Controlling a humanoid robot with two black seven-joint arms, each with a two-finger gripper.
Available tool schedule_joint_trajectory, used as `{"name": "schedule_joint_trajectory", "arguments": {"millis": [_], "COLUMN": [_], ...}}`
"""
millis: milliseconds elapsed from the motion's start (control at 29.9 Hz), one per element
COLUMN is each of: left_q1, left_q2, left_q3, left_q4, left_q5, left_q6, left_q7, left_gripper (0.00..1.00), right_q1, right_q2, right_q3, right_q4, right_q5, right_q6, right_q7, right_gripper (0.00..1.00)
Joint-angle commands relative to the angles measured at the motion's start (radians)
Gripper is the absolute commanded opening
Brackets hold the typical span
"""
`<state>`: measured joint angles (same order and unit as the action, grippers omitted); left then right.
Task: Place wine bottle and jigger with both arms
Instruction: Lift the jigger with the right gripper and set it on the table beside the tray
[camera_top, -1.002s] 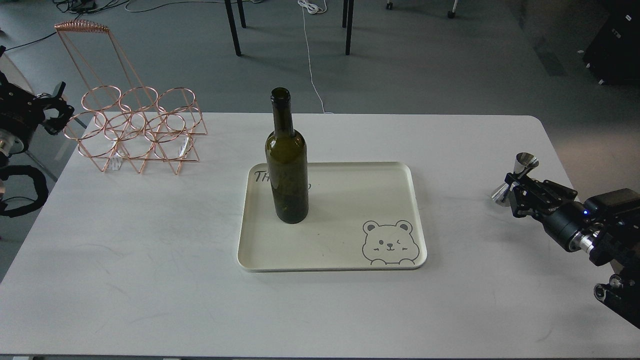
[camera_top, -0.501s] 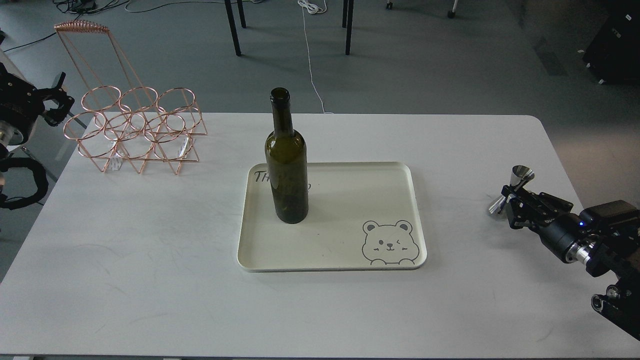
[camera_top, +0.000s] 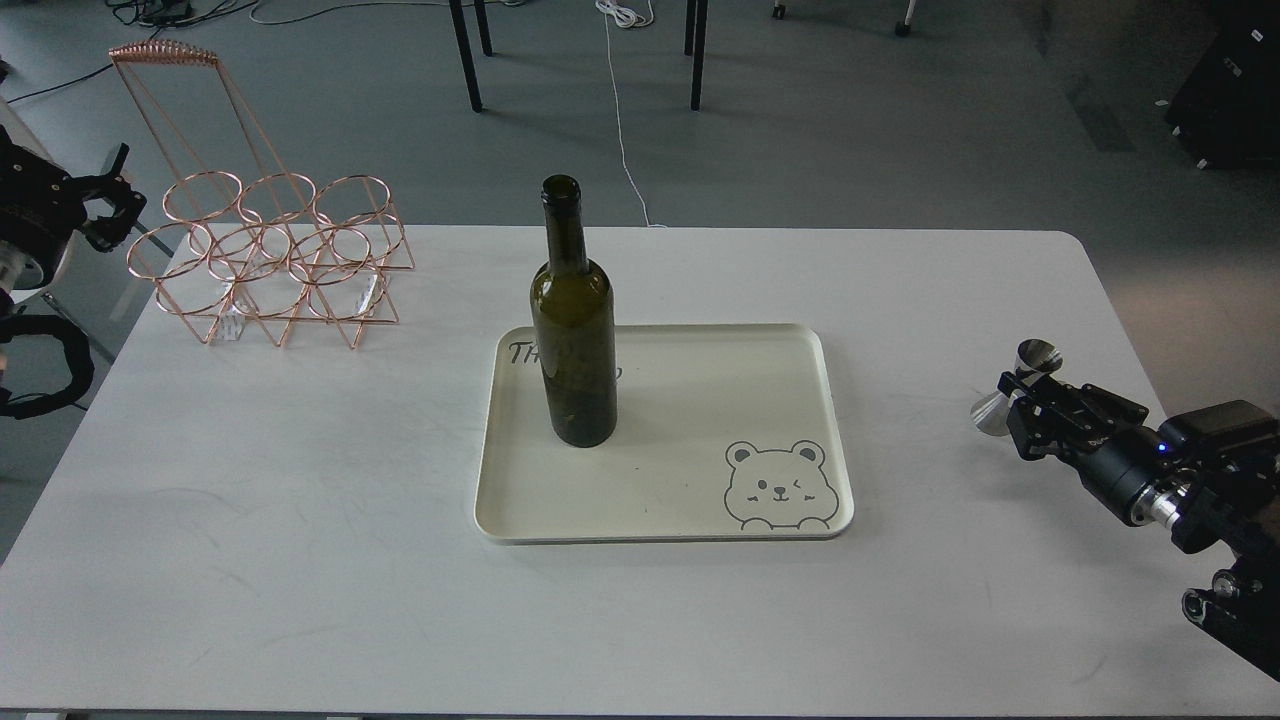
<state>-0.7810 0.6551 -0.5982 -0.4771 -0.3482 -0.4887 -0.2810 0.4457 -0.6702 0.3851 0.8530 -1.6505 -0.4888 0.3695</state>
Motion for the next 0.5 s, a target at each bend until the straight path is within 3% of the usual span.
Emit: {"name": "schedule_joint_trajectory", "arguments": {"millis": [0, 301, 468], "left_q1": [-0.001, -0.001, -0.001], "left_q2": [0.001, 0.003, 0.003], "left_q3": [0.0, 0.0, 0.0], "left_q4": [0.0, -0.001, 0.0], "left_q5": [0.0, 0.0, 0.0], "left_q6": [0.0, 0.0, 0.0], "left_q7": [-0.001, -0.001, -0.001], "left_gripper": [0.99, 0.99, 0.99], "right_q1": [-0.002, -0.058, -0.091], "right_q2": [0.0, -0.075, -0.133], "right_q3": [-0.002, 0.0, 0.005], "right_q4": [0.011, 0.093, 0.161], "right_q5": [0.0, 0.0, 0.002], "right_q6": [0.0, 0.0, 0.0], "right_q7": [0.002, 0.011, 0.011], "right_gripper": [0.45, 0.8, 0.83]}}
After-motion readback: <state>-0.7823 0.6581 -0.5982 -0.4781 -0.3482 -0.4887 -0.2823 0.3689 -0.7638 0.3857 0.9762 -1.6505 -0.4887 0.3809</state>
